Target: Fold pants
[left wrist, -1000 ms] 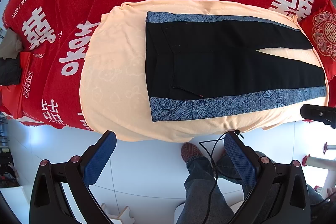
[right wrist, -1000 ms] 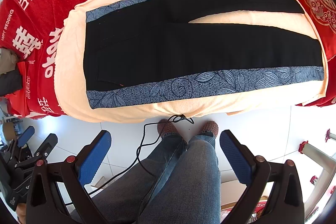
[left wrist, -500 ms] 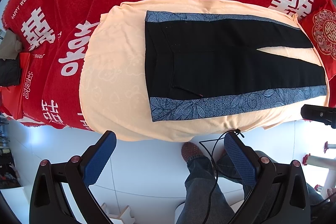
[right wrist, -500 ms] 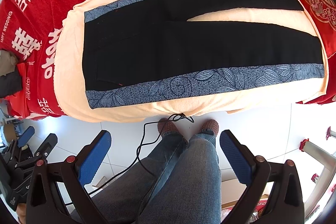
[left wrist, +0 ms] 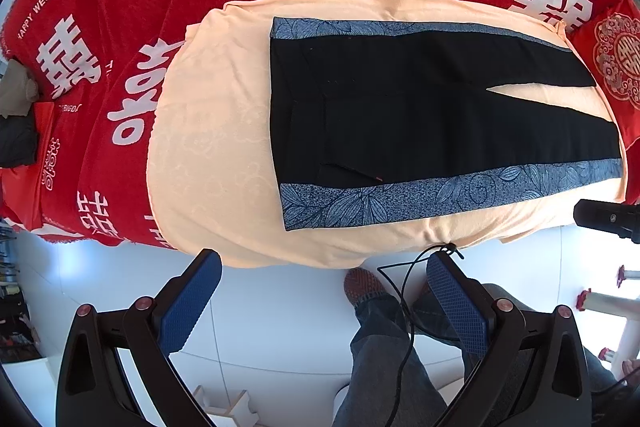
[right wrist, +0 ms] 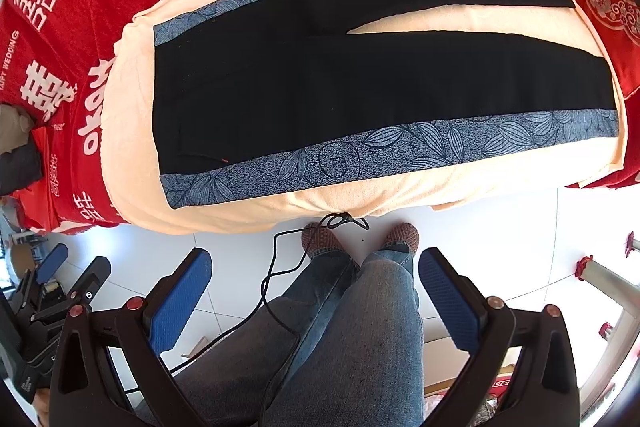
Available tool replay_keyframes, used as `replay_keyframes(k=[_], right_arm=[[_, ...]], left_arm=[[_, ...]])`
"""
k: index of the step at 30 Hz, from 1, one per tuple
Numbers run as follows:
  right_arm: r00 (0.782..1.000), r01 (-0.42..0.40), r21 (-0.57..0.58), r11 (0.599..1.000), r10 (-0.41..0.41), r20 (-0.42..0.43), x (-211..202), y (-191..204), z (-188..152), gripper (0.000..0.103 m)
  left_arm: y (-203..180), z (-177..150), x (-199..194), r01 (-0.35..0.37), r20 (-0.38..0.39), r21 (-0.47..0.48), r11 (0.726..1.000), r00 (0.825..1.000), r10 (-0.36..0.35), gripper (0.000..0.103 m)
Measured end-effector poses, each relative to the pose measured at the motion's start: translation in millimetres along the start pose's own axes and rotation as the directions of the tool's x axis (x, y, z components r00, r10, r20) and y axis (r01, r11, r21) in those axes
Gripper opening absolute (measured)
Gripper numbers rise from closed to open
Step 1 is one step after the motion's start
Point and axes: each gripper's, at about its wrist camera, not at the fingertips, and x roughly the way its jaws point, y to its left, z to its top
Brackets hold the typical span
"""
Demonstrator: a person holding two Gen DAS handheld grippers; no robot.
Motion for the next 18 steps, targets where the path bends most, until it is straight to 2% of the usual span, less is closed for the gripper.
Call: replay_keyframes(k=[4,8,13,18], right_arm=[[1.0,-0.019,0.025,1.0,0.019,0.001,3.9,-5.1,-0.7,0.103],[0.998,-0.066,0.049,0.997,0.065,0.01,8.5,-11.0,-1.2,0.103],[0.993,-0.117,0.084,0.99,0.117,0.005,19.4,-19.9,-2.3,0.103],[0.987,-0.161,0.105,0.981,0.162,-0.005,42.2,-28.4,2.3,0.103]], left_arm=[[-0.4,-0.2,2.6,0.014,-0.001,-0.002,1.0,1.0,-0.014,0.103],[7.4,-0.6,11.2,0.038,-0.006,-0.046,0.998,0.999,-0.038,0.103],[21.0,-3.2,38.9,0.077,-0.069,-0.15,0.986,0.994,-0.088,0.103],[20.3,-2.1,69.1,0.083,-0.112,-0.178,0.981,0.988,-0.104,0.103]])
